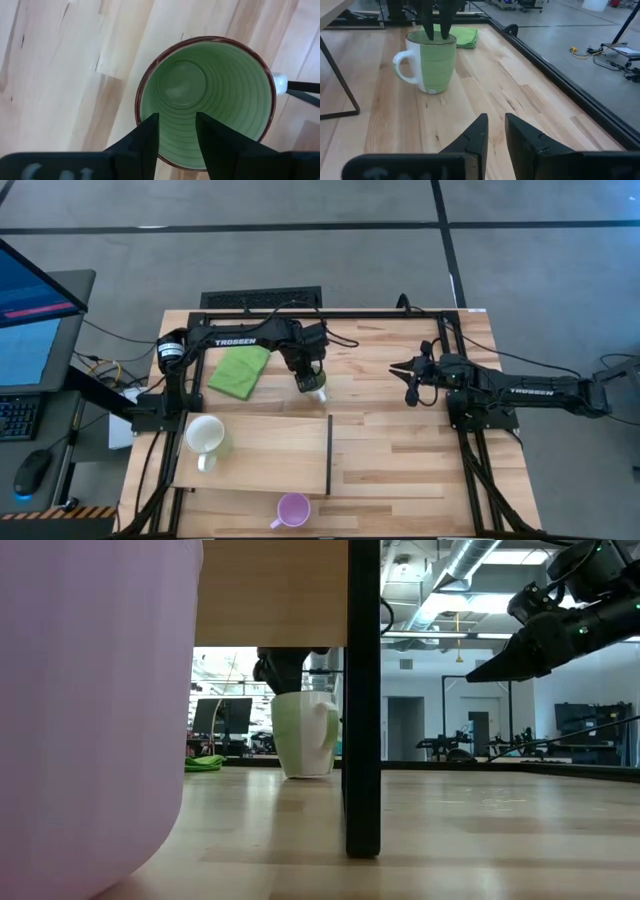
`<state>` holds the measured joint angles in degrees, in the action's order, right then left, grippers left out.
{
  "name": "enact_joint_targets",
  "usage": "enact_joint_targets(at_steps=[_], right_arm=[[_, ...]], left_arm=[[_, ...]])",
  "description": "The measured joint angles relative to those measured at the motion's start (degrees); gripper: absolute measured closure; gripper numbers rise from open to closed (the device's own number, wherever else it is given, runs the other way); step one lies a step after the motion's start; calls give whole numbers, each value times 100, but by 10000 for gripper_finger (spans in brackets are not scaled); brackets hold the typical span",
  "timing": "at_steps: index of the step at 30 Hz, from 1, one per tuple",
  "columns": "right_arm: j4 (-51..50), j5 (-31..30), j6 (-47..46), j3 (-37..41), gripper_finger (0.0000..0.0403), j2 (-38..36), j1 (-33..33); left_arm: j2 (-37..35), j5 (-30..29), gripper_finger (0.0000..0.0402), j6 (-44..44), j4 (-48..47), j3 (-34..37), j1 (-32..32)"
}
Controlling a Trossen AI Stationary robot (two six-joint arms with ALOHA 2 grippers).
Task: Stack small to large cups/mugs on shelf
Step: Put the green mug on the shelf
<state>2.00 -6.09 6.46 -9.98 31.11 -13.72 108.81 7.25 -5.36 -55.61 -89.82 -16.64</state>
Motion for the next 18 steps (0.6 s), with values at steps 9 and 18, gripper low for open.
enact_joint_targets(at_steps=[9, 18], right_arm=[[4, 0, 2, -1, 316, 0, 9], [-29, 2, 0, 0, 316, 0, 9]], left_arm=[[0, 128, 280, -136, -48, -36, 18], [0, -223, 280, -9, -158, -338, 164]])
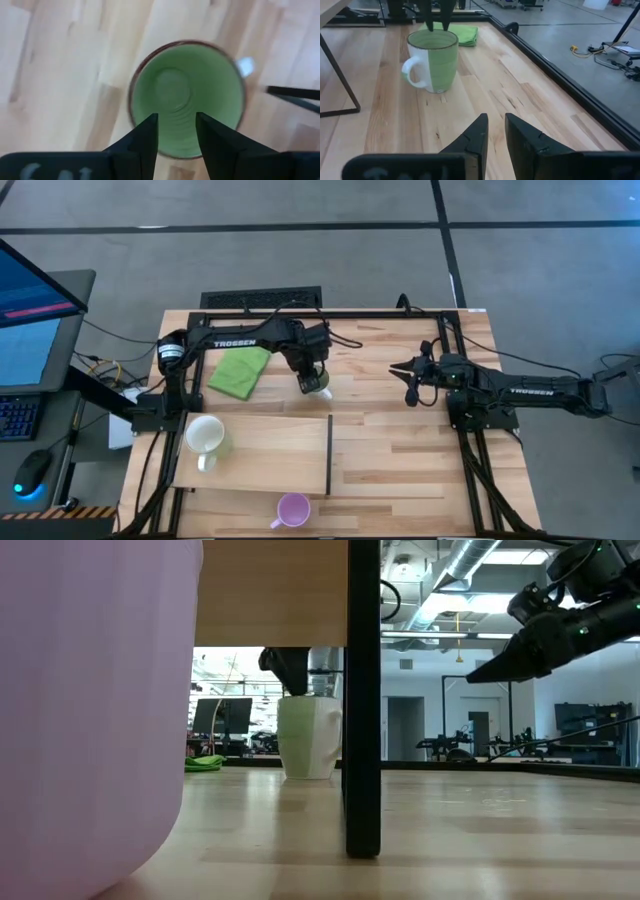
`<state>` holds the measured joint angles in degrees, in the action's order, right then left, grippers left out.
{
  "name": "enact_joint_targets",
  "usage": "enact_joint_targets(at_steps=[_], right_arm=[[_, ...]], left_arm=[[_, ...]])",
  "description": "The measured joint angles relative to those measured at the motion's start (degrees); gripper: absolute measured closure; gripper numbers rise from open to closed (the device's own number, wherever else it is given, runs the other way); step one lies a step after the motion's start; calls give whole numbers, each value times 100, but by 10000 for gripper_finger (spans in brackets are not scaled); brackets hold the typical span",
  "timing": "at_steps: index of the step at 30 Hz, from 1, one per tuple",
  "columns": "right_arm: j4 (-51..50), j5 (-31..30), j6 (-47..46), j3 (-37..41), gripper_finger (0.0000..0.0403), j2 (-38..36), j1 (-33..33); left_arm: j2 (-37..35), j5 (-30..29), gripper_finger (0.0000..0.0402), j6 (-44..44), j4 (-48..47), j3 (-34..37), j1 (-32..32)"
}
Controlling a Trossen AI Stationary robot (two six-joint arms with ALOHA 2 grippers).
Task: Stack small to large cups/mugs on shelf
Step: Put the green mug on the shelf
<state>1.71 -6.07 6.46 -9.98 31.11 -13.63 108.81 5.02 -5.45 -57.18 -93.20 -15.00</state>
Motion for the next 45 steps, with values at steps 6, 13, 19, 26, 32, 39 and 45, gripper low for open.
enact_joint_targets(at_steps=[6, 13, 19, 26, 32, 39, 45], right_arm=[[-69, 2, 0, -1, 316, 0, 0], [-85, 2, 0, -2, 316, 0, 0], [-85, 2, 0, 0, 316, -2, 0], [-85, 2, 0, 0, 316, 0, 0], [-87, 2, 0, 0, 316, 0, 0], [-89, 2, 0, 0, 316, 0, -4], [-89, 2, 0, 0, 316, 0, -4]], left_arm=[[0, -610, 280, -224, -269, -3, -15], [0, -710, 280, -302, -247, -3, -15], [0, -706, 280, -383, -247, -3, -15], [0, -692, 280, -407, -247, -3, -15], [4, -630, 280, -391, -182, 102, -13], [9, -328, 280, -348, 26, 301, -127], [9, -284, 280, -238, 54, 302, -175]])
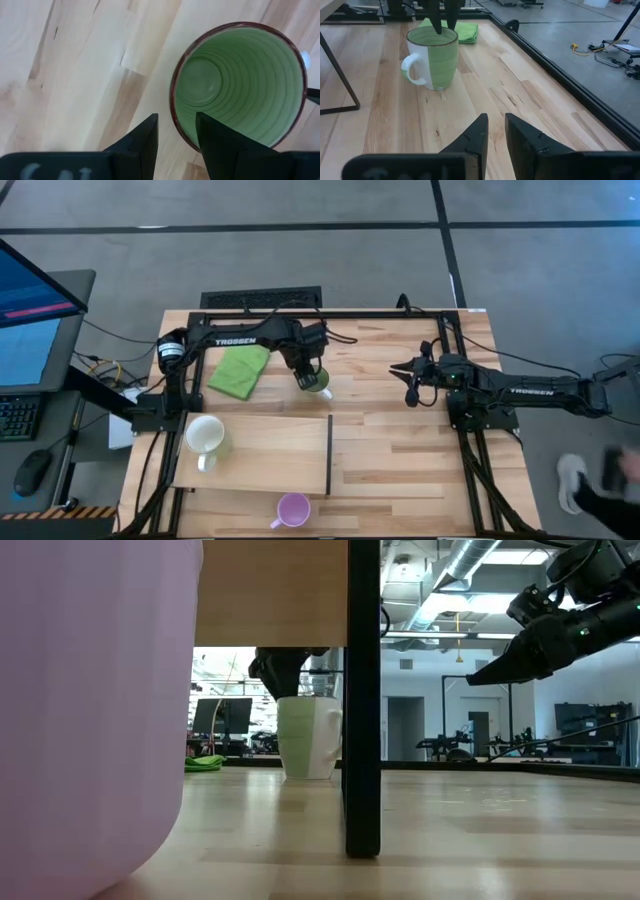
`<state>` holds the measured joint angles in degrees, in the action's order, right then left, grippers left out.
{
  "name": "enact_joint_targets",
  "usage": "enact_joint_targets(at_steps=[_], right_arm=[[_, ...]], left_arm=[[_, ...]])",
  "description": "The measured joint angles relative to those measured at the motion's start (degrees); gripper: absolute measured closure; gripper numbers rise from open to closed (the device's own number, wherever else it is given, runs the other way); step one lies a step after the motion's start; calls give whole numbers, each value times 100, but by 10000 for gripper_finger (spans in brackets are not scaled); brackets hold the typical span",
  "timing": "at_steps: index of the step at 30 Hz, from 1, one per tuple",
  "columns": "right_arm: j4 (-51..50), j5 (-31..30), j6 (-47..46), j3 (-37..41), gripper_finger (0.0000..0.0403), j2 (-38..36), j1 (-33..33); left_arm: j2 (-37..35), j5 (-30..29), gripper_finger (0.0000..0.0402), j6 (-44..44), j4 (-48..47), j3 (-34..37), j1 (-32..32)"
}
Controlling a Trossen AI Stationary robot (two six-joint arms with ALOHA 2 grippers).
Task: Stack small to large cups/mugs on shelf
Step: Put the green mug on the shelf
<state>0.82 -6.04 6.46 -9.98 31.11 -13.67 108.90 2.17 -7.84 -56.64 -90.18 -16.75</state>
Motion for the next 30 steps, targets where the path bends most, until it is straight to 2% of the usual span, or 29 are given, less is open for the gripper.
enact_joint_targets(at_steps=[30], right_arm=[[-6, -22, 0, 0, 316, 0, 2]], left_arm=[[0, 15, 280, 4, 381, 158, 57]])
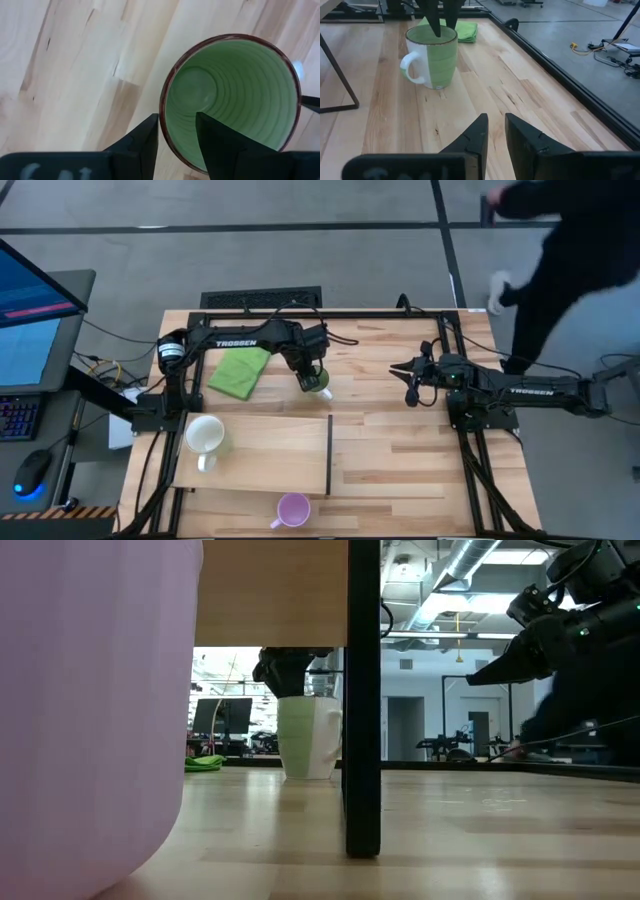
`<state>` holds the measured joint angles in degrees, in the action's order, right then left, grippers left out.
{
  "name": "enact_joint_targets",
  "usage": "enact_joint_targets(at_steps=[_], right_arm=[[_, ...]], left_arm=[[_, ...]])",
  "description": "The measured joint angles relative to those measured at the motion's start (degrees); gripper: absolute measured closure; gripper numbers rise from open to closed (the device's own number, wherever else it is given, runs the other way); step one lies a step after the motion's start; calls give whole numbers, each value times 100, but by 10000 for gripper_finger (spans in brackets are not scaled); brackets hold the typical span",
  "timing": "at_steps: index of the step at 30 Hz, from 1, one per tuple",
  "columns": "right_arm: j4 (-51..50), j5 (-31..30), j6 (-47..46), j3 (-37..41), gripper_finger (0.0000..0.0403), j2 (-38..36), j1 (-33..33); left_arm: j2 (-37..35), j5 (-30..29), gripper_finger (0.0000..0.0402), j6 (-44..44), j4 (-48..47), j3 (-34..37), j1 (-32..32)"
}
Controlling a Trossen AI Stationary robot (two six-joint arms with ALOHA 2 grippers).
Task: Stack small to large cups/mugs on shelf
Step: Put the green mug on the shelf
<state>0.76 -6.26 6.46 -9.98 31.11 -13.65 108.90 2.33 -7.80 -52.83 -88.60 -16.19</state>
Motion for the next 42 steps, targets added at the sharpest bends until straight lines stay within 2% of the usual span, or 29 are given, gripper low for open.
enact_joint_targets(at_steps=[24, 42], right_arm=[[-34, -26, 2, 0, 316, -2, -2], [-34, -26, 2, -1, 316, -2, -2]], left_arm=[[0, -153, 280, 263, 283, 0, 0], [-2, -14, 283, -21, 113, 0, -4]])
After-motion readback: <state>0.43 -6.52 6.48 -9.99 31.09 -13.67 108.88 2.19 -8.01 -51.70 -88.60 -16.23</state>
